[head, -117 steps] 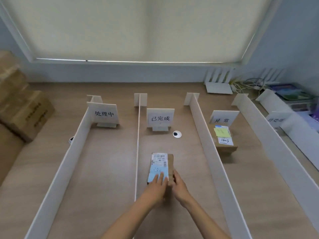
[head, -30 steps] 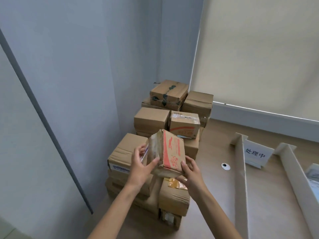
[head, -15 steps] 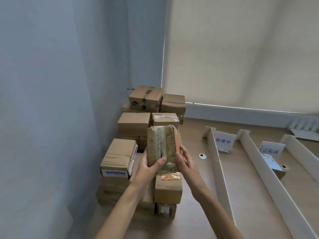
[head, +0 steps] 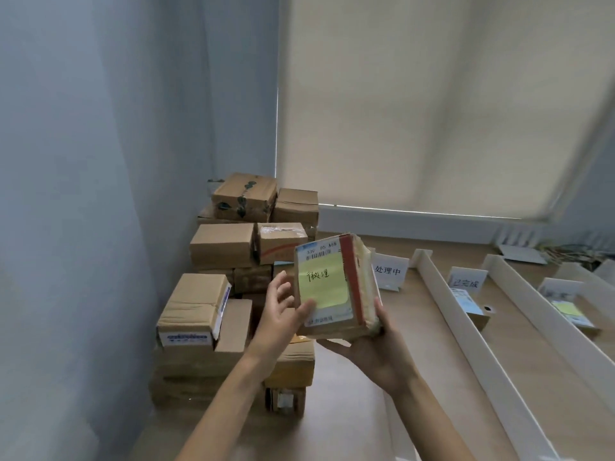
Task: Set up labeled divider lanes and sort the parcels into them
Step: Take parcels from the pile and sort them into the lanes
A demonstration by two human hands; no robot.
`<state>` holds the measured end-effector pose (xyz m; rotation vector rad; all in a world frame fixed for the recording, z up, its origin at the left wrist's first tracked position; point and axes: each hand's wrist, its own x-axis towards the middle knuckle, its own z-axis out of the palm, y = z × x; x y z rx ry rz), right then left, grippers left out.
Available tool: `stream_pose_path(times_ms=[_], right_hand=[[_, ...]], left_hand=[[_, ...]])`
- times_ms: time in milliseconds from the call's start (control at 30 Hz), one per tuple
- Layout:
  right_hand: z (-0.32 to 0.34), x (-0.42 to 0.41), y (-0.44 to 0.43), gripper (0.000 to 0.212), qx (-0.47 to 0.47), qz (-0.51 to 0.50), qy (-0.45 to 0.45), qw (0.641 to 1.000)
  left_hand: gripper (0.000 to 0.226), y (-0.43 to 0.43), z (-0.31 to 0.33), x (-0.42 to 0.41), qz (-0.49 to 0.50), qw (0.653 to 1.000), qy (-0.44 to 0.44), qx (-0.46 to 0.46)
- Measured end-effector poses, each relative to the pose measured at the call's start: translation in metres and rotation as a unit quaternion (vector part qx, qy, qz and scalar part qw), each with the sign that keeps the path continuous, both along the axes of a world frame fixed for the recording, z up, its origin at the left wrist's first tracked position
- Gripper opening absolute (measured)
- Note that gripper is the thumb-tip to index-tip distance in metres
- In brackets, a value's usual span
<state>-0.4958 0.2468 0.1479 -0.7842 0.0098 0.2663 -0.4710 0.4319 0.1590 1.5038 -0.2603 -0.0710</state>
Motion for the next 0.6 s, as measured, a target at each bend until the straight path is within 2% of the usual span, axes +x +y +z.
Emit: stream_pose_path(times_ms=[33,67,133,167,233,300,333,400,600], right_hand=[[-0.002,-0.003,-0.002,0.057,-0.004,-0.003,0.004,1.0],[-0.003,-0.006,-0.005,0.057,-0.018,-0.006,0.001,1.0],[-0.003,-0.011,-0.01,0.054,-0.081,-0.032,-0.014,0.996],[-0.003,-0.011,-0.012,0.052,-0.144,-0.054,-0.021,0.988],[-0.002,-0.011,-0.016,0.048,-0.288,-0.118,-0.037,0.95],[-0.002,-0.011,-0.022,0.055,-0.357,-0.176,-0.048,0.916],[-0.002,-0.013,-0.024,0.058,-0.367,-0.182,-0.061,0.91],[0.0,-0.02,-0.025,0.047,-0.372,-0.162,-0.096,0.909],[-0.013,-0.036,-0.037,0.039,-0.38,-0.19,-0.103,0.899]], left_hand=[[0.107,-0.005,-0.003,0.0,-0.037,0.999,0.026,-0.027],[0.11,-0.009,-0.006,-0.001,-0.069,0.996,0.041,-0.049],[0.104,-0.02,-0.01,-0.003,-0.102,0.991,0.049,-0.076],[0.102,-0.024,-0.011,-0.003,-0.101,0.99,0.052,-0.083],[0.101,-0.029,-0.015,-0.001,-0.076,0.992,0.051,-0.087],[0.096,-0.034,-0.019,0.003,-0.049,0.995,0.049,-0.077],[0.092,-0.037,-0.022,0.004,-0.041,0.995,0.054,-0.07],[0.087,-0.046,-0.027,0.004,-0.041,0.995,0.068,-0.06],[0.098,-0.069,-0.034,0.003,-0.08,0.994,0.068,-0.027]])
